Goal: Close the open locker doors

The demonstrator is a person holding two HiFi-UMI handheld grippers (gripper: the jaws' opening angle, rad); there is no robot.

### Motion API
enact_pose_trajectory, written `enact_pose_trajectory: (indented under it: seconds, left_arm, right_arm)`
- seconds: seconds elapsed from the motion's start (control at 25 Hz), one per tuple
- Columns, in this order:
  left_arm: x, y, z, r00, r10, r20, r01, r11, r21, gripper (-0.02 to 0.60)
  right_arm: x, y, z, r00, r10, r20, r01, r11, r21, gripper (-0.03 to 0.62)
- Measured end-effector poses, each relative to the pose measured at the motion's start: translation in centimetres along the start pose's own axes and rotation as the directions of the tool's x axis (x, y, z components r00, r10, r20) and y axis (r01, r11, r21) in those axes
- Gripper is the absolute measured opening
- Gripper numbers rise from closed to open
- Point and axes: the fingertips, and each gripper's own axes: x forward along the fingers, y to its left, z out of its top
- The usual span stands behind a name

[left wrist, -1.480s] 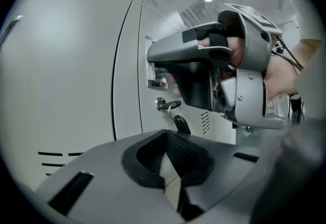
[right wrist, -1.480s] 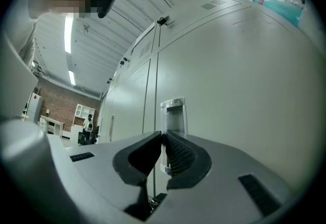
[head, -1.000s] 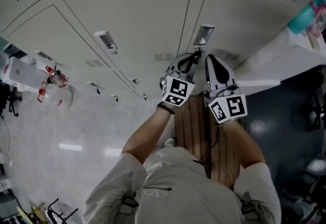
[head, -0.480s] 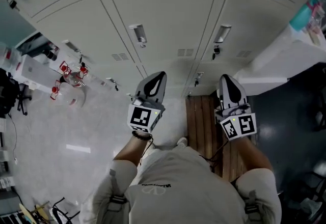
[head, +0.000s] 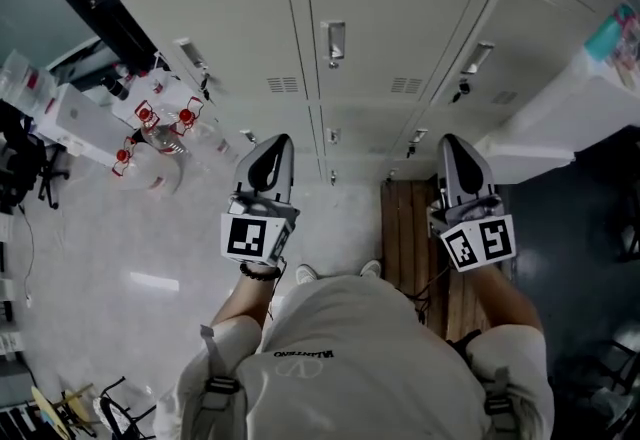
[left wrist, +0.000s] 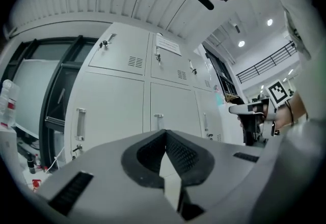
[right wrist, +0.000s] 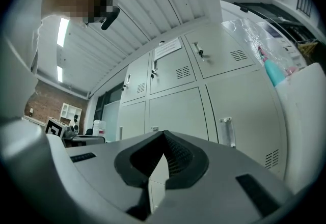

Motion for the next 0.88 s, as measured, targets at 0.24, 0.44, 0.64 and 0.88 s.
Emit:
enact_pose_trajectory:
  seconds: [0.24, 0.44, 0.64, 0.88]
  left_arm:
    - [-2.2, 1.1, -0.2, 1.000, 0.005, 0.003, -0.005, 1.000, -0.012, 0.003]
    - [-2.7, 1.3, -0.2, 1.000, 0.008, -0.001, -0.008, 1.000, -0.013, 0.003]
    - [-2.5, 1.2, -0.1, 1.000, 0.005, 0.003, -0.005, 1.000, -0.013, 0.003]
    - [-2.2, 0.5, -0.1, 1.000, -0.015, 0.017, 0.015, 1.000, -0.017, 0.003]
  right_arm:
    - [-0.1, 2.1, 0.1, 1.000, -0.008, -0.003, 0.008, 1.000, 0.002, 0.009]
    - [-0.1, 2.8, 0.1, 1.000, -0.010, -0.005, 0.010, 1.000, -0.005, 0.009]
    - [-0.1, 2.9, 0.2, 1.000, -0.013, -0.006, 0.013, 1.000, -0.012, 0.009]
    - [0.1, 2.7, 0.0, 1.000, -0.011, -0.015, 0.011, 1.000, -0.014, 0.009]
